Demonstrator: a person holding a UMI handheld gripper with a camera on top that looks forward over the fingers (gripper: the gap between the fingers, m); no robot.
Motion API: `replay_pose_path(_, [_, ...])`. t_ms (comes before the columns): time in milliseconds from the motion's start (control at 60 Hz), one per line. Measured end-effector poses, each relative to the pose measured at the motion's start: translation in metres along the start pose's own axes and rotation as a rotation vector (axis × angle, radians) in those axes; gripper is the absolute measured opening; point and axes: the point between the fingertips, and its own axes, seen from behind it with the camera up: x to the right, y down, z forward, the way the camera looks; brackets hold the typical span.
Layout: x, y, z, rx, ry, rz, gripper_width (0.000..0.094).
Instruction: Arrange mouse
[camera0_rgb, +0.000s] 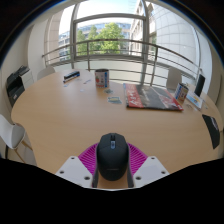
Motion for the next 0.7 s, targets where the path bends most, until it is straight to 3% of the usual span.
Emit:
replay_pose_path(100, [0.001,-0.022,-0.016,0.032,-0.026,0.002,0.0383])
replay_pose_path(267, [0.027,-0.126,-0.104,0.242,-0.120,0.055,0.0383])
replay_pose_path(383, [0.107,-0.202,-0.170,0.422,-0.134,0.106,0.0381])
replay_pose_path(467, [0.185,-0.241,-0.196,0.487,-0.121,0.142,0.0381])
replay_pose_path(583, [0.327,-0.241,-0.189,0.502,-0.035,0.152,0.0380])
replay_pose_path(700, [0.459,-0.191,-0.141,0.386,0.078,0.155,0.0380])
